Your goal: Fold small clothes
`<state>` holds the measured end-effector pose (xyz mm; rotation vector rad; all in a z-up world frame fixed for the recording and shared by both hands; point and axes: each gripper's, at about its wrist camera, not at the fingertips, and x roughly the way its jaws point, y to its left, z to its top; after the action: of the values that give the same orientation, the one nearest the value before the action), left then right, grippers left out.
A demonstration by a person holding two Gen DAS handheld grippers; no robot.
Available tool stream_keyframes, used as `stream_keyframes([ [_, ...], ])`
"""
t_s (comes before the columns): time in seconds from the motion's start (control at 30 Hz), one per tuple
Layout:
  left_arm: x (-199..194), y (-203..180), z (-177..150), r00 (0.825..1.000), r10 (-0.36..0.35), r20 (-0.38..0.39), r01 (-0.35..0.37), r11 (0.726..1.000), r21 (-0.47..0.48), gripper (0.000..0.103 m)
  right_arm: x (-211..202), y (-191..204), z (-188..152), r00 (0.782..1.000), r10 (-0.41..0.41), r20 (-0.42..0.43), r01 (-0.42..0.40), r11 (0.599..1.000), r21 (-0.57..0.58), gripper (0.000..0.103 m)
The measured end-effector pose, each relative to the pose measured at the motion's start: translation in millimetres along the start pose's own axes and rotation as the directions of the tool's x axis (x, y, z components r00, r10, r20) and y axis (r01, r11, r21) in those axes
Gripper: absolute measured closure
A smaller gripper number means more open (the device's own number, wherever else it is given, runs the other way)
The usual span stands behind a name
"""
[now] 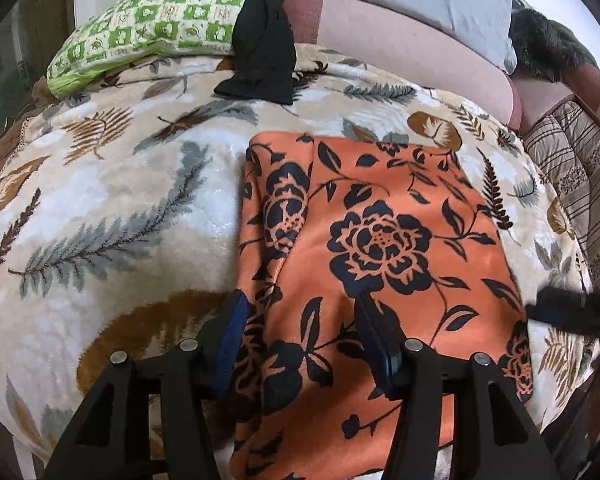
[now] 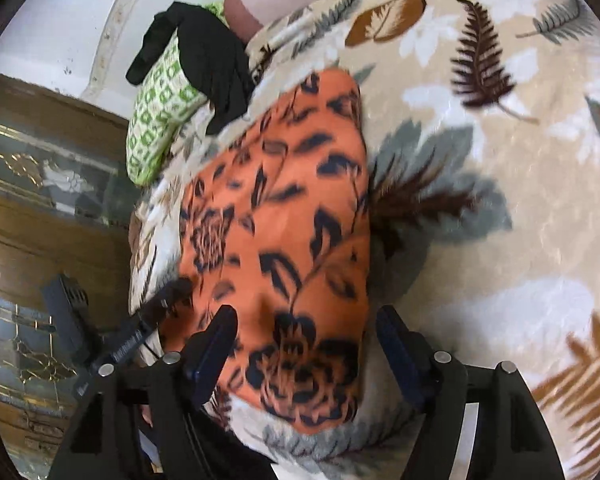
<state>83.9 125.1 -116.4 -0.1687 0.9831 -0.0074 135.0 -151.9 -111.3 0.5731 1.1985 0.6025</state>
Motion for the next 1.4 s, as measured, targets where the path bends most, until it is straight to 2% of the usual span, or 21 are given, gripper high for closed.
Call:
stream_keyframes([
  [0.17, 8, 3, 1, 1.0, 0.009, -0.004, -0.009, 1.0, -0.004, 0.042, 24, -10, 41, 1.0, -0.001, 0.019, 0.001, 1.0, 0.011, 0.028],
  [0.23, 10, 4, 2, 1.0, 0.008, -0.007, -0.008, 1.0, -0.007, 0.041, 50, -16, 56, 0.999, -0.001, -0.032, 0.002, 1.0, 0.024, 0.028],
  [0.27, 11, 5, 2, 1.0, 0.003, -0.01, -0.003, 1.0, -0.011, 0.04, 61, -18, 59, 0.998, -0.012, -0.066, 0.014, 0.999, 0.029, 0.032],
  [0.3, 9, 7, 2, 1.0, 0.001, -0.01, -0.002, 1.0, -0.014, 0.04, 67, -17, 59, 0.997, -0.01, -0.072, 0.011, 1.0, 0.013, 0.05],
  [0.43, -11, 13, 1, 0.999, -0.027, 0.038, 0.029, 0.998, -0.047, 0.04, 50, -11, 55, 1.0, 0.011, -0.024, -0.011, 1.0, 0.011, 0.054],
  [0.5, -11, 16, -4, 0.998, -0.054, 0.035, 0.056, 0.997, -0.058, 0.036, 41, -13, 55, 1.0, 0.02, 0.002, -0.02, 1.0, 0.019, 0.048],
  [0.53, -5, 18, -6, 0.998, -0.055, 0.016, 0.055, 0.996, -0.064, 0.032, 38, -15, 58, 1.0, 0.03, 0.009, -0.03, 0.999, 0.031, 0.035],
  [0.6, 18, 27, -12, 0.995, -0.086, -0.048, 0.08, 0.991, -0.106, 0.028, 43, -20, 65, 0.999, 0.046, 0.004, -0.046, 0.998, 0.051, 0.024],
  [0.67, 20, 41, -12, 0.988, -0.149, -0.045, 0.137, 0.968, -0.211, 0.026, 59, -27, 72, 0.998, 0.024, -0.051, -0.021, 0.998, 0.059, 0.024],
  [0.7, 16, 44, -9, 0.986, -0.161, -0.045, 0.146, 0.962, -0.232, 0.027, 66, -29, 72, 0.997, 0.02, -0.071, -0.016, 0.998, 0.063, 0.038],
  [0.73, 7, 46, -7, 0.986, -0.167, -0.026, 0.156, 0.958, -0.239, 0.027, 65, -29, 70, 0.996, 0.06, -0.065, -0.055, 0.996, 0.075, 0.053],
  [0.83, -7, 52, -3, 0.979, -0.201, 0.037, 0.204, 0.948, -0.243, 0.027, 42, -24, 60, 0.998, 0.058, 0.012, -0.058, 0.997, 0.048, 0.05],
  [0.87, -6, 55, -1, 0.973, -0.227, 0.034, 0.228, 0.938, -0.26, 0.027, 36, -26, 57, 0.998, 0.059, 0.025, -0.06, 0.997, 0.057, 0.047],
  [0.9, -3, 57, 2, 0.963, -0.268, 0.022, 0.263, 0.924, -0.278, 0.027, 29, -29, 52, 0.996, 0.083, 0.028, -0.085, 0.994, 0.07, 0.037],
  [0.93, 2, 60, 5, 0.946, -0.323, 0.013, 0.312, 0.902, -0.299, 0.027, 25, -32, 48, 0.993, 0.117, 0.019, -0.118, 0.989, 0.084, 0.032],
  [1.0, 16, 63, 9, 0.924, -0.382, -0.011, 0.357, 0.872, -0.337, 0.027, 24, -29, 42, 0.989, 0.145, -0.001, -0.144, 0.986, 0.079, 0.032],
  [1.13, 50, 67, 10, 0.893, -0.439, -0.103, 0.374, 0.848, -0.376, 0.028, 27, -25, 35, 0.993, 0.119, -0.024, -0.119, 0.993, 0.029, 0.031],
  [1.23, 51, 72, 10, 0.873, -0.482, -0.074, 0.416, 0.815, -0.404, 0.029, 38, -29, 34, 0.991, 0.119, -0.061, -0.116, 0.992, 0.043, 0.031],
  [1.3, 54, 72, 9, 0.867, -0.492, -0.075, 0.427, 0.812, -0.398, 0.053, 47, -33, 31, 0.987, 0.127, -0.097, -0.124, 0.991, 0.042, 0.031],
  [1.37, 63, 74, 8, 0.846, -0.526, -0.087, 0.45, 0.792, -0.413, 0.066, 61, -32, 28, 0.984, 0.124, -0.13, -0.121, 0.992, 0.03, 0.038],
  [1.4, 63, 75, 8, 0.834, -0.545, -0.083, 0.466, 0.778, -0.422, 0.068, 63, -30, 28, 0.985, 0.116, -0.128, -0.115, 0.993, 0.015, 0.044],
])
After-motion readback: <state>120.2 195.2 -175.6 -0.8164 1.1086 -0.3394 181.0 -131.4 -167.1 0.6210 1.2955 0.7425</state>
